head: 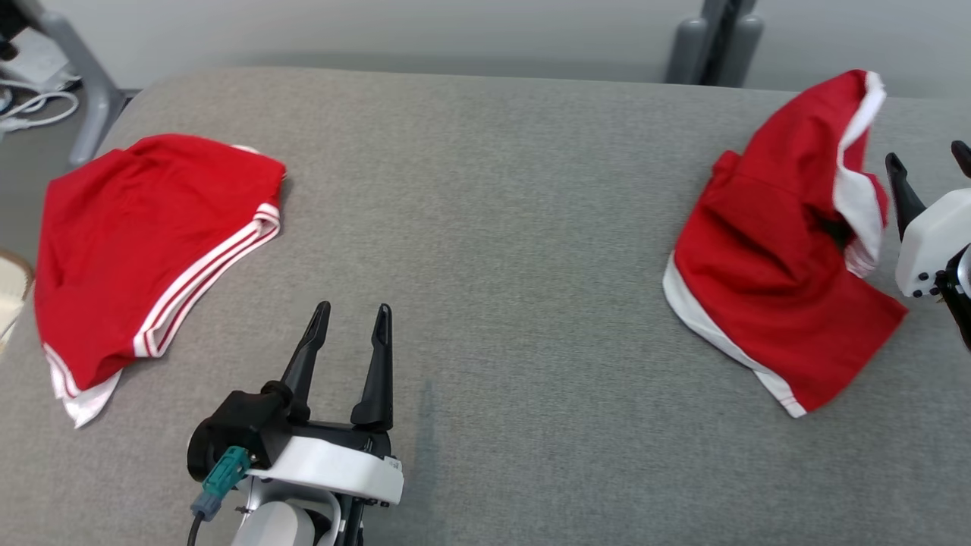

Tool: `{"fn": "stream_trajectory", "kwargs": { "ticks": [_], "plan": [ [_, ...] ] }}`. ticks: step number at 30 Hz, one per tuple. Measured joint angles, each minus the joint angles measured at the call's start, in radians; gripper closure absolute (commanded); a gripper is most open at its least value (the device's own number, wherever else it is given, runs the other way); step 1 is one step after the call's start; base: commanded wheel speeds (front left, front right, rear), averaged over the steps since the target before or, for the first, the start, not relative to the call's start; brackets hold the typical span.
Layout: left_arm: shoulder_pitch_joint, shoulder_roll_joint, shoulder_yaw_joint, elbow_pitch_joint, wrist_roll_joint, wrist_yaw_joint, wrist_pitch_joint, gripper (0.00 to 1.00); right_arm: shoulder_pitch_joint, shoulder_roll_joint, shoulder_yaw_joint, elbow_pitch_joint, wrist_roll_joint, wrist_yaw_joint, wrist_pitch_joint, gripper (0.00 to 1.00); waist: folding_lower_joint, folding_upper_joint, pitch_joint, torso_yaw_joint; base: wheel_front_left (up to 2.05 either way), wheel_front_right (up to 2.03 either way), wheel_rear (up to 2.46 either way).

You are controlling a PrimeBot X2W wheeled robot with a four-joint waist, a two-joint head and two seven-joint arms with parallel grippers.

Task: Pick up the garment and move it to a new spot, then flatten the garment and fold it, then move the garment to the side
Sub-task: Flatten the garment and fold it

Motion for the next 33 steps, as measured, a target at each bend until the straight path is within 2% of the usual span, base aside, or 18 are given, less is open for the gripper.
{"fn": "stream_trajectory", "kwargs": {
  "ticks": [9, 15, 20, 23, 29, 33],
  "plan": [
    [-0.001, 0.0, 0.039, -0.003, 0.008, -0.007, 0.0, 0.0, 0.08, -0.001, 0.017, -0.117, 0.121, 0.0, -0.112, 0.0, 0.0, 0.0, -0.037, -0.095, 0.0, 0.0, 0.0],
    [0.005, 0.0, 0.071, -0.008, 0.019, -0.015, 0.0, 0.0, 0.288, 0.024, -0.033, -0.346, 0.187, 0.0, -0.146, 0.0, 0.0, 0.0, -0.064, -0.162, 0.0, 0.0, 0.0],
    [0.02, 0.0, 0.091, -0.012, 0.029, -0.024, 0.0, 0.0, 0.483, 0.096, -0.139, -0.566, 0.159, 0.0, -0.15, 0.0, 0.0, 0.0, -0.079, -0.2, 0.0, 0.0, 0.0],
    [0.024, 0.0, 0.097, -0.012, 0.035, -0.028, 0.0, 0.0, 0.584, 0.149, -0.169, -0.647, 0.126, 0.0, -0.151, 0.0, 0.0, 0.0, -0.086, -0.216, 0.0, 0.0, 0.0],
    [0.037, 0.0, 0.097, -0.006, 0.038, -0.036, 0.0, 0.0, 0.678, 0.219, -0.204, -0.692, 0.086, 0.0, -0.151, 0.0, 0.0, 0.0, -0.092, -0.225, 0.0, 0.0, 0.0],
    [0.039, -0.001, 0.091, -0.001, 0.038, -0.039, 0.0, 0.0, 0.696, 0.248, -0.215, -0.676, 0.096, 0.0, -0.151, 0.0, 0.0, 0.0, -0.092, -0.217, 0.0, 0.0, 0.0]
  ]
}}
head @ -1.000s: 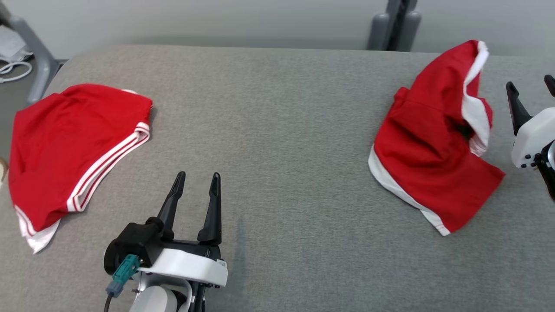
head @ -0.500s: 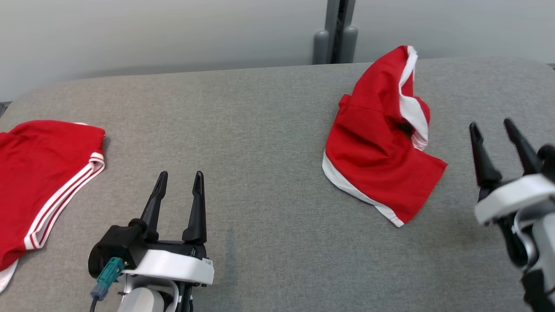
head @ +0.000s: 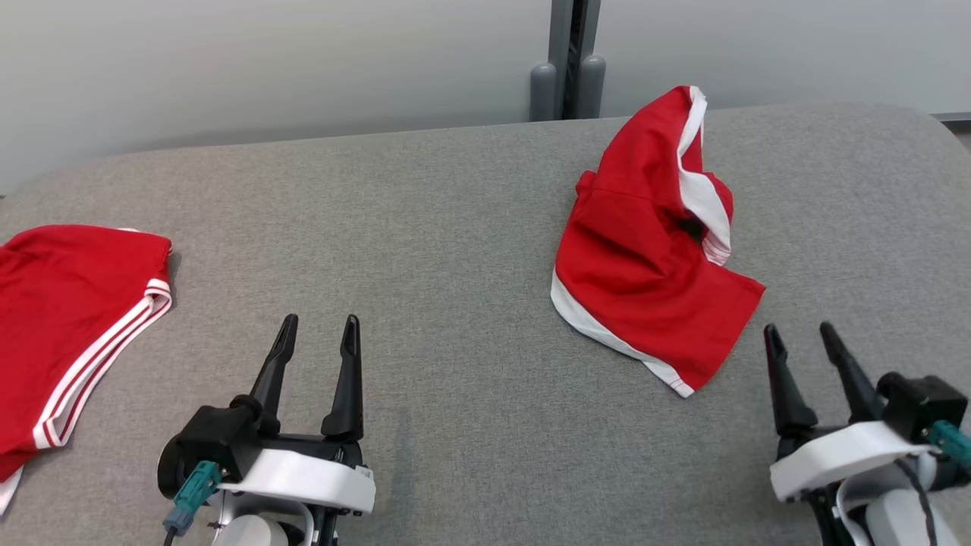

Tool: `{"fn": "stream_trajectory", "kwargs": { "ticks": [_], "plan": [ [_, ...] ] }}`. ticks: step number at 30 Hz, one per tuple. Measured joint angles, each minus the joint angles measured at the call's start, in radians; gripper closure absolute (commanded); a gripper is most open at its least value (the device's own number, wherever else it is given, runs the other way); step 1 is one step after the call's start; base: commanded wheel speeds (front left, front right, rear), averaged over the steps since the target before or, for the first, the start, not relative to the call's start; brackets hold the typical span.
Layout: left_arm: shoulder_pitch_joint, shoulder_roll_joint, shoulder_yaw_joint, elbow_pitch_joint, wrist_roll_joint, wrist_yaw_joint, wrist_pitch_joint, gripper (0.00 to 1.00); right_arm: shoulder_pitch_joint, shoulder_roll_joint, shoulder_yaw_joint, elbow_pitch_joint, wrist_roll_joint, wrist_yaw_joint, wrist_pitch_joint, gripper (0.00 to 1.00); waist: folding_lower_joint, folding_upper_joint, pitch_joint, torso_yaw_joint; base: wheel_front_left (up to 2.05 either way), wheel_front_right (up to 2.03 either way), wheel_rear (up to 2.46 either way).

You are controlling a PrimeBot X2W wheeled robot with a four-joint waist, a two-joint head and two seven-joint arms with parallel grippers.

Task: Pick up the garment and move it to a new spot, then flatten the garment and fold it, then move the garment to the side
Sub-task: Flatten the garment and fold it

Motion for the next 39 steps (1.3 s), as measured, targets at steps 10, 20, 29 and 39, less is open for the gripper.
{"fn": "stream_trajectory", "kwargs": {
  "ticks": [10, 20, 29, 39],
  "plan": [
    [0.0, 0.0, -0.016, 0.004, -0.001, 0.0, 0.0, 0.0, -0.008, 0.055, 0.034, 0.175, 0.152, 0.0, 0.073, 0.0, 0.0, 0.0, 0.022, 0.047, 0.0, 0.0, 0.0],
    [-0.015, 0.0, -0.028, 0.007, 0.0, 0.0, 0.0, 0.0, -0.108, 0.072, 0.099, 0.327, 0.283, 0.0, 0.104, 0.0, 0.0, 0.0, 0.047, 0.102, 0.0, 0.0, 0.0],
    [-0.002, 0.0, -0.01, 0.01, 0.009, 0.002, 0.0, 0.0, -0.137, 0.034, 0.166, 0.364, 0.309, 0.0, 0.07, 1.0, 0.0, 0.0, 0.034, 0.076, 0.0, 0.0, 0.0],
    [0.004, 0.0, -0.008, 0.008, 0.0, -0.002, 0.0, 0.0, -0.04, -0.083, 0.13, 0.293, 0.324, 0.0, 0.126, 1.0, 0.0, 0.0, 0.003, -0.055, 0.0, 0.0, 0.0]
  ]
}}
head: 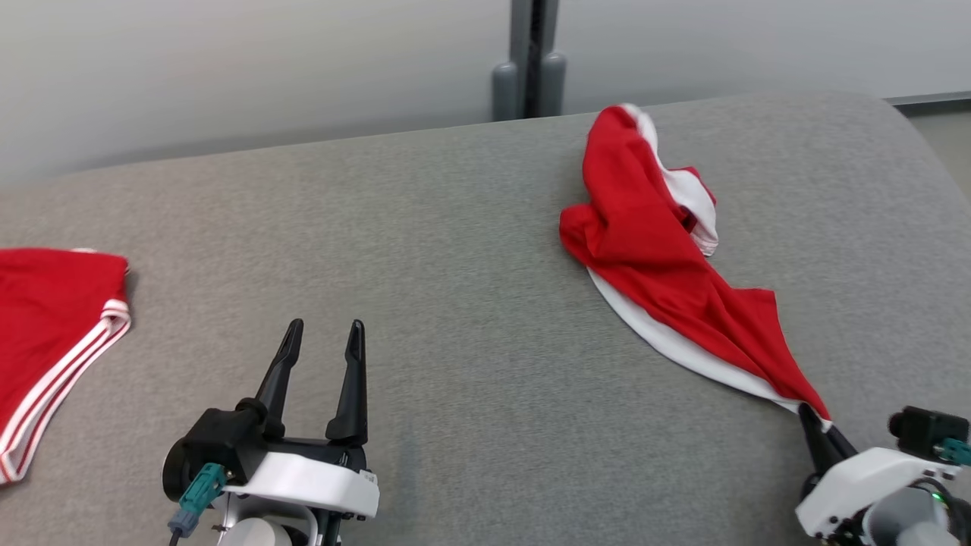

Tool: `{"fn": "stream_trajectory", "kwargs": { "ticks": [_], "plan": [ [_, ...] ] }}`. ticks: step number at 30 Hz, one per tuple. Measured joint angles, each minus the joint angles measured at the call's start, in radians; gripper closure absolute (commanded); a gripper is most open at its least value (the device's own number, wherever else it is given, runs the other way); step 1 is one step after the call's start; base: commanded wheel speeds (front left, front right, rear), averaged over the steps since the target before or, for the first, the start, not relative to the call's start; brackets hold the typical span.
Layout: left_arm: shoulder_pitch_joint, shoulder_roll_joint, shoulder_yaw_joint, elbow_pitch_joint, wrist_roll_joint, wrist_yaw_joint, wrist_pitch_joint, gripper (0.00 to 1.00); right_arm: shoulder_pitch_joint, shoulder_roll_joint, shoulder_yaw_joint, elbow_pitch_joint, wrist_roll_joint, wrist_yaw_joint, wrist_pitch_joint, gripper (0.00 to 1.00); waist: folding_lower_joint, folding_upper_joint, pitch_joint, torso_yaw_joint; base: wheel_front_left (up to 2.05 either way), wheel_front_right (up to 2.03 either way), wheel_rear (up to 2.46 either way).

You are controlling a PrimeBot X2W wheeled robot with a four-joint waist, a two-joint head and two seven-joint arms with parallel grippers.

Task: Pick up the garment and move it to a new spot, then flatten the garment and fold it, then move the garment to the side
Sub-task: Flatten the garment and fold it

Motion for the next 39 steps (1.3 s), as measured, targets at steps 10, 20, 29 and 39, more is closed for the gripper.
{"fn": "stream_trajectory", "kwargs": {
  "ticks": [10, 20, 29, 39],
  "plan": [
    [-0.008, 0.0, -0.021, 0.005, -0.01, 0.0, 0.0, 0.0, 0.048, -0.031, -0.11, -0.047, -0.085, 0.0, 0.05, 0.0, 0.0, 0.0, -0.013, -0.077, 0.0, 0.0, 0.0],
    [-0.028, 0.0, -0.037, 0.01, -0.009, 0.0, 0.0, 0.0, 0.046, 0.007, -0.05, -0.251, -0.157, 0.0, -0.012, 0.0, 0.0, 0.0, 0.007, -0.083, 0.0, 0.0, 0.0],
    [-0.099, 0.0, -0.084, 0.039, 0.0, -0.015, 0.0, 0.0, 0.027, 0.022, -0.028, -0.402, -0.206, 0.0, -0.086, 0.0, 0.0, 0.0, 0.054, -0.095, 0.0, 0.0, 0.0],
    [-0.194, 0.0, -0.128, 0.106, 0.022, -0.04, 0.0, 0.0, 0.018, 0.057, -0.058, -0.466, -0.227, 0.0, -0.112, 0.0, 0.0, 0.0, 0.115, -0.158, 0.0, 0.0, 0.0]
  ]
}}
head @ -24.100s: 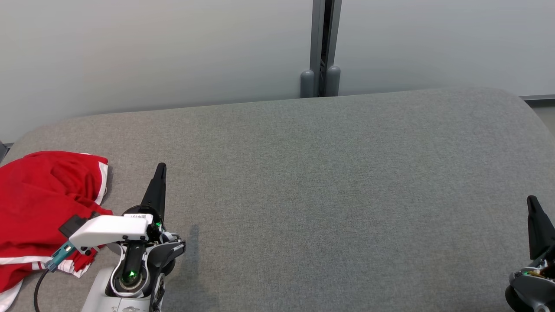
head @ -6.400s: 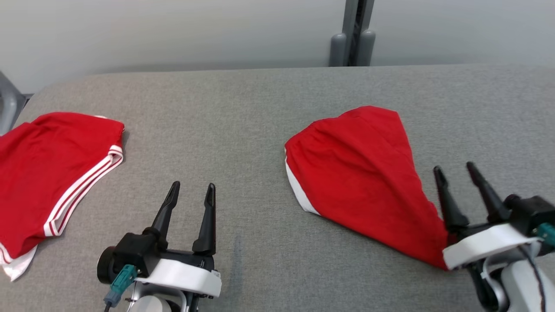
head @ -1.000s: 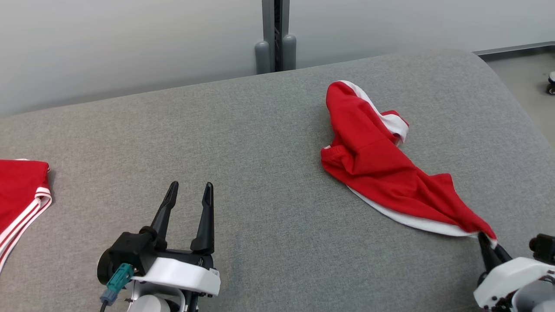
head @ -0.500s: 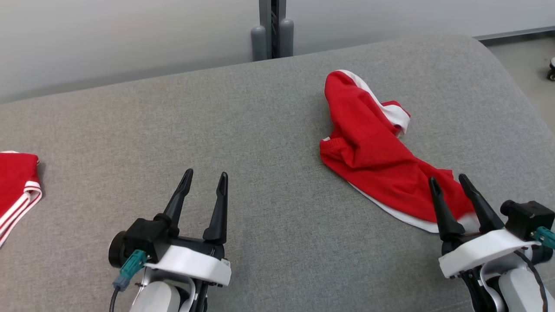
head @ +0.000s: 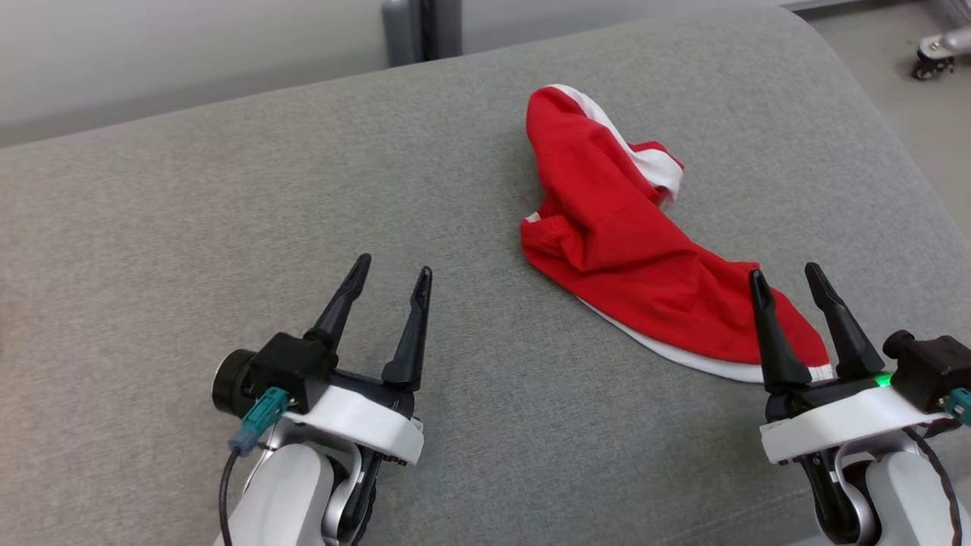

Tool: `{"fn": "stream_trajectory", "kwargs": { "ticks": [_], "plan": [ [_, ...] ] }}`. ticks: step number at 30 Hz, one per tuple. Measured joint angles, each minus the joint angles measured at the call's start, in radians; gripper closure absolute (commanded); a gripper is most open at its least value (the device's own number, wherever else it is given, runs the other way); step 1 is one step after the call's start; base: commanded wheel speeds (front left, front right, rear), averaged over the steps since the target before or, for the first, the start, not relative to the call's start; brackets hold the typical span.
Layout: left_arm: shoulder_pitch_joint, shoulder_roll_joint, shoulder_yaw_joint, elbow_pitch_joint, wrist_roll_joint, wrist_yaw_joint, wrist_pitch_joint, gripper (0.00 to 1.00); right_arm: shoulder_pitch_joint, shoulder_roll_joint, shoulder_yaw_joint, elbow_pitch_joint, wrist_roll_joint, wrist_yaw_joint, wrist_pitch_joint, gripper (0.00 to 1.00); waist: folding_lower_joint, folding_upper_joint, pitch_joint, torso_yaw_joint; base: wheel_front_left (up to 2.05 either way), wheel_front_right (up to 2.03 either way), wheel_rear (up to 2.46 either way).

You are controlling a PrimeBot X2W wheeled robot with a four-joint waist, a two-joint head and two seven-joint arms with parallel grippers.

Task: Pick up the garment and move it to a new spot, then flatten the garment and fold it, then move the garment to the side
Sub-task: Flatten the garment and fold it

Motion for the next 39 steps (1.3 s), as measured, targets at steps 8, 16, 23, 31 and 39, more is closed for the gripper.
{"fn": "stream_trajectory", "kwargs": {
  "ticks": [8, 16, 23, 31, 39],
  "plan": [
    [-0.164, 0.0, -0.115, 0.227, 0.029, -0.099, 0.0, 0.0, -0.001, 0.025, -0.011, 0.004, -0.006, 0.0, -0.007, 0.0, 0.0, 0.0, 0.064, -0.063, 0.0, 0.0, 0.0],
    [-0.375, -0.001, -0.254, 0.438, 0.002, -0.124, 0.0, 0.0, -0.019, 0.042, -0.012, 0.001, -0.006, 0.0, -0.011, 0.0, 0.0, 0.0, 0.124, -0.12, 0.0, 0.0, 0.0],
    [-0.507, -0.001, -0.354, 0.544, -0.041, -0.127, 0.0, 0.0, -0.031, 0.058, -0.009, -0.008, -0.007, 0.0, -0.011, 0.0, 0.0, 0.0, 0.157, -0.153, 0.0, 0.0, 0.0],
    [-0.586, 0.001, -0.491, 0.644, -0.148, -0.127, 0.03, 0.87, -0.032, 0.07, -0.006, -0.01, -0.016, 0.0, -0.011, 0.0, 0.0, 0.0, 0.172, -0.165, 0.0, 0.0, 0.0],
    [-0.608, 0.02, -0.53, 0.671, -0.248, -0.127, 0.009, 1.0, -0.03, 0.067, -0.022, -0.009, -0.043, 0.0, -0.012, 0.0, 0.0, 0.0, 0.145, -0.121, 0.0, 0.0, 0.0]
  ]
}}
